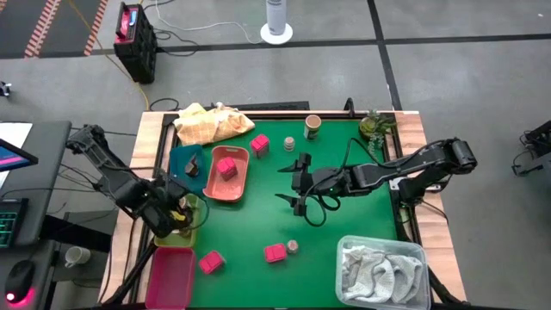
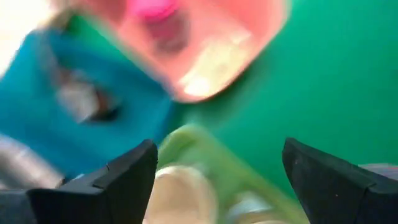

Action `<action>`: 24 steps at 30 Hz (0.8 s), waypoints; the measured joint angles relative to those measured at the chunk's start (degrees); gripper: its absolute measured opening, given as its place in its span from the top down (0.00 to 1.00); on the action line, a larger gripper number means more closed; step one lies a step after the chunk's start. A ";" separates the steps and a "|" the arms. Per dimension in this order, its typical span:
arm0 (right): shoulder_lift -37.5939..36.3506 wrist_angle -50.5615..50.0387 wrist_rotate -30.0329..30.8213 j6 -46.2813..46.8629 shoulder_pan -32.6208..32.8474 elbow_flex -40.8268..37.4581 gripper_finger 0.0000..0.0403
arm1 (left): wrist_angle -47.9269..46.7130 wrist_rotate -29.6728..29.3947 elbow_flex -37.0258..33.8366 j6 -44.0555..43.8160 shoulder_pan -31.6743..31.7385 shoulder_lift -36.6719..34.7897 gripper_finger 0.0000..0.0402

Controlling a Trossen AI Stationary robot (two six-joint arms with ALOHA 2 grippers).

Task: Sort spices by type
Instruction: Put the bottom left red seasoning can into the orange bin

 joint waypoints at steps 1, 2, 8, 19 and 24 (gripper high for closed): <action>0.00 -0.14 -0.01 0.00 0.00 0.00 0.09 | 3.50 -0.62 1.12 2.31 0.02 0.14 0.19; 0.00 -0.29 -0.01 0.00 0.00 0.00 0.09 | 7.89 -0.93 1.95 4.87 0.00 0.51 0.19; 0.00 -3.52 -0.02 1.32 -0.95 0.00 0.09 | 33.73 5.05 2.93 20.37 0.00 9.21 0.19; 0.00 -10.36 0.06 6.74 -5.91 0.00 0.10 | 23.71 15.31 17.32 14.89 -0.69 30.58 0.19; 0.00 -9.84 0.06 4.98 -7.64 0.04 0.11 | 17.11 18.88 22.28 9.42 -0.70 36.70 0.19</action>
